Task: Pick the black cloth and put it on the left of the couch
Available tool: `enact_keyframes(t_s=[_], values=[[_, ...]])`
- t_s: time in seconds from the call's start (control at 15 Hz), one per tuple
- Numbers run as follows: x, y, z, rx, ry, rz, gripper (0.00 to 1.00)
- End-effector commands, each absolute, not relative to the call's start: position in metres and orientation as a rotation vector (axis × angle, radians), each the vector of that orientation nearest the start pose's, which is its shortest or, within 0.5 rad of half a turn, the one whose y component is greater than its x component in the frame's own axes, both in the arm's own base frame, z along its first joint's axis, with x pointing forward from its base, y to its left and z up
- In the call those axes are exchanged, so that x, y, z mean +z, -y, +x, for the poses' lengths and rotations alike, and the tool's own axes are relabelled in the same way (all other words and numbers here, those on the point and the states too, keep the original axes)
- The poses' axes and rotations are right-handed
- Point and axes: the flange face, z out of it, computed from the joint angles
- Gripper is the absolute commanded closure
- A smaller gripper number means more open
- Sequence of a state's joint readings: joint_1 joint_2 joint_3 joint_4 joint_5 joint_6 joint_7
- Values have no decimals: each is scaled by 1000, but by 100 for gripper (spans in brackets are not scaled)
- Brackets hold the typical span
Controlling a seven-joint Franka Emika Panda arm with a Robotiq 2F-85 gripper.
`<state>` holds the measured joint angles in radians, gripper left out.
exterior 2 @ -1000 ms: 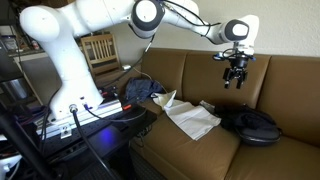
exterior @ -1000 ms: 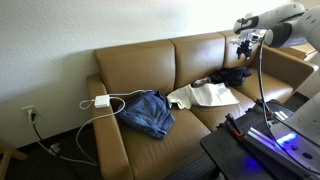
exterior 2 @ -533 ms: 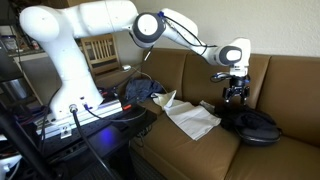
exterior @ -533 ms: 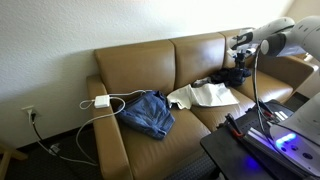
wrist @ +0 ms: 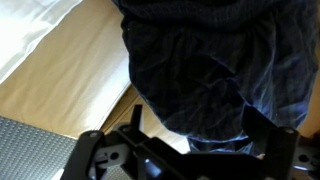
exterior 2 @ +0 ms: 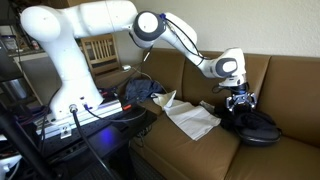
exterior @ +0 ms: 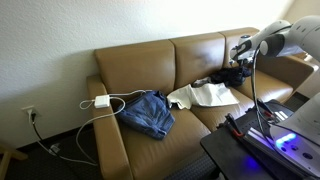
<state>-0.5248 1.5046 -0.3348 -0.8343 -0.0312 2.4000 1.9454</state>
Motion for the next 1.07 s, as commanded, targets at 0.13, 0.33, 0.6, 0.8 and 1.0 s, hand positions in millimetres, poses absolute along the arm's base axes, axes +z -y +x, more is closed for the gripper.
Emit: enact_keyframes(t_s=[0.13,0.33,0.6,0.8,1.0], values=[[-36,502,546,-620,-3349,-854,26],[-43,503,535,-608,-3437,-761,47],[-45,501,535,-634,-3462,-700,76],[-38,497,545,-480,-3441,-712,43],[-17,494,568,-337,-3328,-802,30]])
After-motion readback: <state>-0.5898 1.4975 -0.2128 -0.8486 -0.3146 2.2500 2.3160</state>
